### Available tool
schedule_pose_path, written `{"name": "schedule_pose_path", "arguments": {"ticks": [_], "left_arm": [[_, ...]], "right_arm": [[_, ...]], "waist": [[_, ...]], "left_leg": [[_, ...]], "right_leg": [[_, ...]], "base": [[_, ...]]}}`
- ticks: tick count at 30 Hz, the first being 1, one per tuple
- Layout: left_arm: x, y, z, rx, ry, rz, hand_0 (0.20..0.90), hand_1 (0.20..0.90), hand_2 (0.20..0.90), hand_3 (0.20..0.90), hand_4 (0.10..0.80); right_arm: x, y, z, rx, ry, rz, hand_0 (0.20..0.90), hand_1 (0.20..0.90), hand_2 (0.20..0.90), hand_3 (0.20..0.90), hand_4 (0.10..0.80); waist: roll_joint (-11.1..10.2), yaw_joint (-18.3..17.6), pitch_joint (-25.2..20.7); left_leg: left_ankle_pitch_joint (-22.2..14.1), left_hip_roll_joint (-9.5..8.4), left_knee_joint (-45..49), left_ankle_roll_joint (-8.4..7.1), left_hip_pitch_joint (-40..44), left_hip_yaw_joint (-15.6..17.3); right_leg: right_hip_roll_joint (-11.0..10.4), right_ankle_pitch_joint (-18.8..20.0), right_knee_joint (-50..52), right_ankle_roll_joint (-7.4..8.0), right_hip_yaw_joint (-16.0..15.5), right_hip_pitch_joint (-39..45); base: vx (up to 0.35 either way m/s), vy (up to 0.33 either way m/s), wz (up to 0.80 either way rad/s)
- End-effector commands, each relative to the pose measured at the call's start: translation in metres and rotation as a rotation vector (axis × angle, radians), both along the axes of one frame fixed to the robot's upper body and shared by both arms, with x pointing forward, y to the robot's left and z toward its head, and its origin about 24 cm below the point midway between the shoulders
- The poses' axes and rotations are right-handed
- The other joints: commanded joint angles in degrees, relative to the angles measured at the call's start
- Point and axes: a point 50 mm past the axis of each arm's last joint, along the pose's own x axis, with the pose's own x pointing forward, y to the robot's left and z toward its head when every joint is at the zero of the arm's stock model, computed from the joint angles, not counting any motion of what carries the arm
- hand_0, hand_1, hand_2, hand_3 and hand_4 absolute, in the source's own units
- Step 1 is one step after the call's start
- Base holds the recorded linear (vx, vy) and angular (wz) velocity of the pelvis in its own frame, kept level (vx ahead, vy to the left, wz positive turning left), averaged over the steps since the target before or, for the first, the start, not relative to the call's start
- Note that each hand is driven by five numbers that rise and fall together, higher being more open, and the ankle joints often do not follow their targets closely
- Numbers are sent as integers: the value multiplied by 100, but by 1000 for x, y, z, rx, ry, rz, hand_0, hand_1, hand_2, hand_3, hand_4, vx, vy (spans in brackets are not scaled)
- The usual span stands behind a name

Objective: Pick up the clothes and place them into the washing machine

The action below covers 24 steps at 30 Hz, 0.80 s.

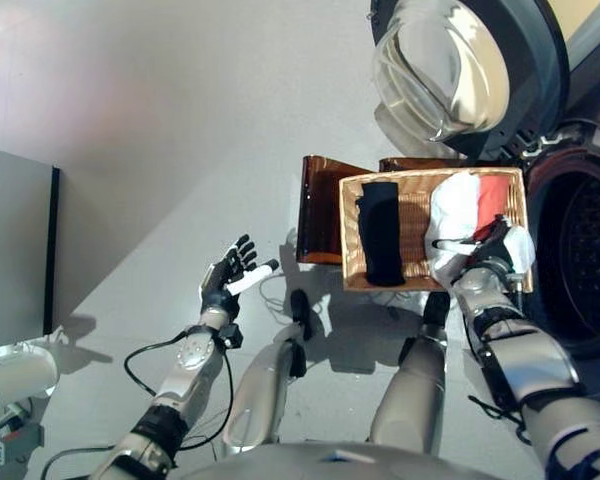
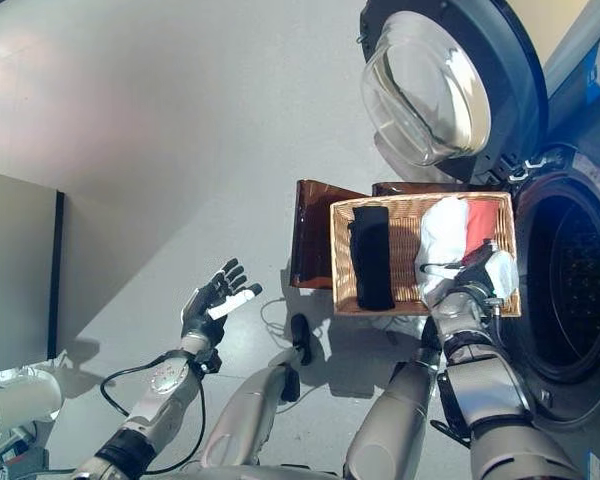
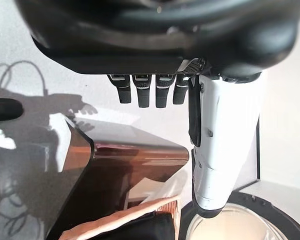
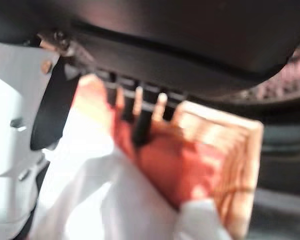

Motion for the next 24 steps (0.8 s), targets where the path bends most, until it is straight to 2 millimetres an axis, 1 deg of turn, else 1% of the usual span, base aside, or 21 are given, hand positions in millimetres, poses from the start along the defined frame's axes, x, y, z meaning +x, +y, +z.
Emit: {"name": "schedule_pose_path", "arguments": {"ticks": [1,2,3,4,5,8,9,11,14,16,17,18,19,20,21,22,24], "left_arm": [[7,9,25,24,-147,34,900,900,900,900,800],[7,9,25,24,-147,34,900,900,900,900,800],[6,10,24,27,-145,30,900,900,900,900,800],[6,10,24,27,-145,30,900,900,900,900,800],[6,10,23,31,-140,35,900,900,900,900,800],[9,8,22,45,-130,38,900,900,900,900,800],[11,5,21,47,-125,40,900,900,900,900,800],[11,4,20,46,-121,39,900,900,900,900,800],[10,2,20,39,-118,30,900,900,900,900,800],[9,0,24,29,-138,5,900,900,900,900,800],[9,0,25,29,-138,5,900,900,900,900,800],[7,-1,28,25,-152,-20,900,900,900,900,800],[7,-2,31,19,-167,-37,900,900,900,900,800],[7,-2,32,18,-167,-38,900,900,900,900,800],[7,-3,34,18,-178,-53,900,900,900,900,800],[6,-3,36,19,-184,-62,900,900,900,900,800],[5,-2,36,25,-189,-67,900,900,900,900,800]], "right_arm": [[36,43,35,-128,-141,178,900,900,900,900,800],[36,43,35,-128,-141,178,900,900,900,900,800],[38,52,33,-135,-130,205,900,900,900,900,800],[38,52,33,-134,-131,205,900,900,900,900,800],[39,57,33,-118,-137,216,900,900,900,900,800],[39,69,26,-79,-133,234,900,900,900,900,800],[37,74,21,-46,-128,234,900,900,900,900,800],[37,76,20,-31,-125,229,900,900,900,900,800],[36,76,15,-3,-96,208,900,900,900,900,800],[33,65,13,-1,-40,148,900,900,900,900,800],[33,65,13,-1,-40,148,900,900,900,900,800],[32,53,15,-14,-13,95,900,900,900,900,800],[31,45,18,-24,-7,70,900,900,900,900,800],[31,45,18,-24,-7,70,900,900,900,900,800],[28,37,18,-34,0,40,900,900,900,900,800],[26,26,22,-45,-1,6,900,900,900,900,800],[22,10,25,-64,8,-38,900,900,900,900,800]], "waist": [[-96,121,-179],[-98,119,-181],[-119,136,-192],[-121,136,-189],[-137,135,-185],[-171,109,-158],[-171,107,-150],[-163,114,-142],[-97,194,-141],[44,314,-123],[41,323,-130],[173,395,-96],[242,417,-76],[240,427,-86],[325,452,-59],[372,440,-45],[432,452,-54]], "left_leg": [[-471,550,679,-770,-88,-369],[-467,546,675,-769,-89,-369],[-481,539,677,-758,-66,-367],[-481,539,676,-758,-62,-365],[-488,540,689,-756,-60,-364],[-501,527,704,-749,-67,-365],[-501,521,712,-747,-78,-372],[-499,514,723,-749,-88,-369],[-495,487,729,-745,-97,-380],[-506,443,764,-726,-148,-385],[-510,445,771,-726,-160,-379],[-524,402,859,-703,-244,-382],[-542,390,917,-692,-298,-380],[-549,391,930,-692,-314,-377],[-606,390,1044,-686,-386,-371],[-586,358,1066,-674,-445,-370],[-661,367,1213,-674,-553,-340]], "right_leg": [[-330,778,-554,124,176,216],[-333,780,-556,125,175,215],[-325,785,-562,127,167,243],[-325,786,-565,127,168,247],[-320,791,-569,126,170,252],[-316,795,-583,121,187,243],[-313,785,-582,112,189,248],[-321,780,-584,110,180,255],[-347,759,-553,108,169,246],[-380,720,-449,114,218,122],[-378,716,-438,114,229,101],[-407,667,-313,115,294,-24],[-431,636,-232,118,332,-119],[-430,629,-216,118,343,-143],[-432,558,-64,114,404,-257],[-456,559,-7,114,447,-345],[-457,468,146,104,521,-489]], "base": [[0,0,0],[0,0,0],[0,0,0],[9,12,-4],[0,12,-6],[-2,10,-4],[-3,8,3],[0,0,0],[0,11,0],[-8,50,-1],[-29,57,-1],[-34,54,-2],[-35,54,0],[-19,36,0],[-23,36,4],[-14,47,10],[1,34,19]]}}
